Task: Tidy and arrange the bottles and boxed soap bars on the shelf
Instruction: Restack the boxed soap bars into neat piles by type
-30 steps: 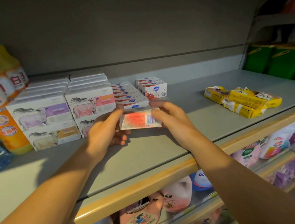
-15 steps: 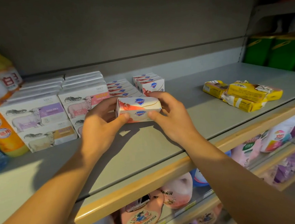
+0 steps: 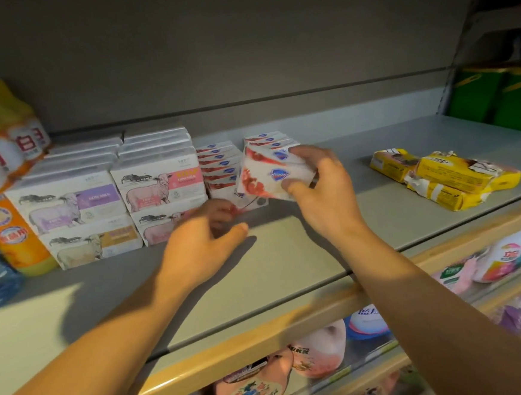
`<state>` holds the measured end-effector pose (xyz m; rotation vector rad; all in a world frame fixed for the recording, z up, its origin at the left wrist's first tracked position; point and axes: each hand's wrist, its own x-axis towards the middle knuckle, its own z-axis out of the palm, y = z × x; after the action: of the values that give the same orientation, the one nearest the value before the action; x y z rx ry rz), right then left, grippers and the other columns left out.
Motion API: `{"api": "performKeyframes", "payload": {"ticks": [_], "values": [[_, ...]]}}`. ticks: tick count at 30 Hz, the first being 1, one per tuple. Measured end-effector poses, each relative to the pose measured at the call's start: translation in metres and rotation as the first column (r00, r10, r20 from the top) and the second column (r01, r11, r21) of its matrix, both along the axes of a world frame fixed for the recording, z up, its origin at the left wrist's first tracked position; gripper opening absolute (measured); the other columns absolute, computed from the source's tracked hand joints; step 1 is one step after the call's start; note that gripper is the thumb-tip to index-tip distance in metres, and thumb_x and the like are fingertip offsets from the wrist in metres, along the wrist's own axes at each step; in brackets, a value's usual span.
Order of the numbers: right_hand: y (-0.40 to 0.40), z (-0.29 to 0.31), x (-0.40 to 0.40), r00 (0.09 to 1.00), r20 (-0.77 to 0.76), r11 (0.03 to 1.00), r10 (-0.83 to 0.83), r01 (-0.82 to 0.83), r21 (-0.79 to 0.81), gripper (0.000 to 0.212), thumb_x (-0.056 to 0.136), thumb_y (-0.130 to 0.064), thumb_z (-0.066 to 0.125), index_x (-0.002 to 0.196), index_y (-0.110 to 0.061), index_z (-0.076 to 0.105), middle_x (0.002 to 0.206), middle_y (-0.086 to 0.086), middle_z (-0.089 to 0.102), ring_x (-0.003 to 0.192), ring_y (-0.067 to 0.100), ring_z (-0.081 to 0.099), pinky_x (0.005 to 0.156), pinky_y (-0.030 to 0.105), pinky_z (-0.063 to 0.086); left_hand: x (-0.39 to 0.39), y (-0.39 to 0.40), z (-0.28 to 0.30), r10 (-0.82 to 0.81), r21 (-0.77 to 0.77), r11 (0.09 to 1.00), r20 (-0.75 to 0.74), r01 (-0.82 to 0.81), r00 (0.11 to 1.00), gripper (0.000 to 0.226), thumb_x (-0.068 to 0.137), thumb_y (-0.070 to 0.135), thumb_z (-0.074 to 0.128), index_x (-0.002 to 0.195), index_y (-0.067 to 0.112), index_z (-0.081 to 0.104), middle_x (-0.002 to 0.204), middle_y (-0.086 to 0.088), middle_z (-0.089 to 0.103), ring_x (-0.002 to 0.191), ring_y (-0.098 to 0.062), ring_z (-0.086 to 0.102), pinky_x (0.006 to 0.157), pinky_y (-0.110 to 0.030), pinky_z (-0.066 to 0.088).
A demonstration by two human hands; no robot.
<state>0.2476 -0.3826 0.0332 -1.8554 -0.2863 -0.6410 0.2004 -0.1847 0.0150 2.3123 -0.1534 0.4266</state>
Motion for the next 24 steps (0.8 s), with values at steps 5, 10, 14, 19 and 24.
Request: {"api": "performKeyframes", "payload": {"ticks": [5,10,14,19,24], "values": [[0.016,0.024,0.046,0.999,0.046,0.983,0.016,-0.007,-0.181,0.046,0.082,0.001,0.070,0.124,-0.016,0.061,0.124,0.006,0.051,0.102,0.009,0.053,0.080,-0.003,0.033,-0.005,-0.002,-0.005,-0.097,0.366,0.925,-0.039,0.104,0.995,0.045,0.085,0.055,0.066,0.122,0.030,0.066,0.117,0.011,0.070,0.114,-0.014,0.062,0.094,-0.033,0.049],[0.047,0.032,0.102,0.995,0.054,0.919,0.083,-0.056,-0.389,0.044,0.084,-0.007,0.069,0.126,-0.016,0.061,0.130,0.006,0.051,0.116,0.016,0.052,0.090,0.000,0.025,-0.005,-0.003,-0.007,-0.110,0.427,0.896,-0.044,0.118,0.993,0.048,0.087,0.058,0.059,0.128,0.033,0.063,0.123,0.014,0.065,0.122,-0.016,0.052,0.095,-0.037,0.048],[0.073,0.035,0.144,0.997,0.008,0.883,0.075,-0.063,-0.466,0.043,0.089,-0.014,0.067,0.130,-0.018,0.057,0.134,0.005,0.050,0.119,0.020,0.052,0.093,0.021,0.037,-0.002,-0.002,-0.008,-0.098,0.395,0.912,-0.045,0.108,0.994,0.048,0.084,0.057,0.062,0.127,0.035,0.063,0.125,0.018,0.062,0.124,-0.012,0.050,0.098,-0.034,0.046],[0.100,0.043,0.186,0.999,-0.005,0.834,0.053,-0.047,-0.549,0.044,0.090,-0.022,0.068,0.132,-0.022,0.055,0.134,0.006,0.054,0.116,0.023,0.057,0.096,0.033,0.048,0.004,-0.001,-0.011,-0.093,0.385,0.918,-0.039,0.101,0.995,0.052,0.080,0.059,0.061,0.129,0.040,0.060,0.133,0.026,0.055,0.129,-0.007,0.044,0.104,-0.032,0.042],[0.120,0.044,0.215,1.000,-0.010,0.769,0.023,-0.024,-0.639,0.044,0.089,-0.022,0.068,0.130,-0.022,0.052,0.131,0.008,0.053,0.115,0.027,0.057,0.098,0.041,0.050,0.006,-0.001,-0.011,-0.095,0.377,0.921,-0.018,0.095,0.995,0.053,0.076,0.060,0.057,0.127,0.043,0.058,0.129,0.025,0.056,0.126,-0.006,0.044,0.104,-0.032,0.041]]}}
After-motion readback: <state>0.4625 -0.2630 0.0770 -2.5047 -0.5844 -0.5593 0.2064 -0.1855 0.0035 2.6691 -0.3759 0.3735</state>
